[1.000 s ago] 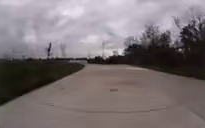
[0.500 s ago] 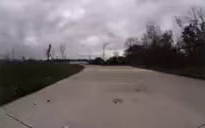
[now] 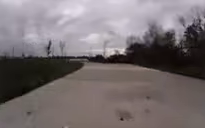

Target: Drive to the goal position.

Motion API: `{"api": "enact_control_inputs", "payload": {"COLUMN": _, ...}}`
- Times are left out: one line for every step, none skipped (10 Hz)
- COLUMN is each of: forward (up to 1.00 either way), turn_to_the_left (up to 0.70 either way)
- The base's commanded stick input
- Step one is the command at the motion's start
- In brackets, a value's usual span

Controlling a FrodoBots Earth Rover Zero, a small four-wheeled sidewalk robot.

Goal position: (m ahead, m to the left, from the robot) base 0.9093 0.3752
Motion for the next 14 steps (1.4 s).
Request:
{"api": "enact_control_inputs", "payload": {"forward": 1.00, "turn_to_the_left": 0.00}}
{"api": "enact_control_inputs", "payload": {"forward": 1.00, "turn_to_the_left": 0.00}}
{"api": "enact_control_inputs", "payload": {"forward": 1.00, "turn_to_the_left": 0.00}}
{"api": "enact_control_inputs", "payload": {"forward": 1.00, "turn_to_the_left": 0.00}}
{"api": "enact_control_inputs", "payload": {"forward": 1.00, "turn_to_the_left": -0.07}}
{"api": "enact_control_inputs", "payload": {"forward": 1.00, "turn_to_the_left": -0.18}}
{"api": "enact_control_inputs", "payload": {"forward": 1.00, "turn_to_the_left": -0.28}}
{"api": "enact_control_inputs", "payload": {"forward": 1.00, "turn_to_the_left": -0.39}}
{"api": "enact_control_inputs", "payload": {"forward": 1.00, "turn_to_the_left": -0.20}}
{"api": "enact_control_inputs", "payload": {"forward": 1.00, "turn_to_the_left": 0.00}}
{"api": "enact_control_inputs", "payload": {"forward": 1.00, "turn_to_the_left": 0.00}}
{"api": "enact_control_inputs", "payload": {"forward": 1.00, "turn_to_the_left": 0.00}}
{"api": "enact_control_inputs", "payload": {"forward": 1.00, "turn_to_the_left": 0.00}}
{"api": "enact_control_inputs", "payload": {"forward": 1.00, "turn_to_the_left": 0.00}}
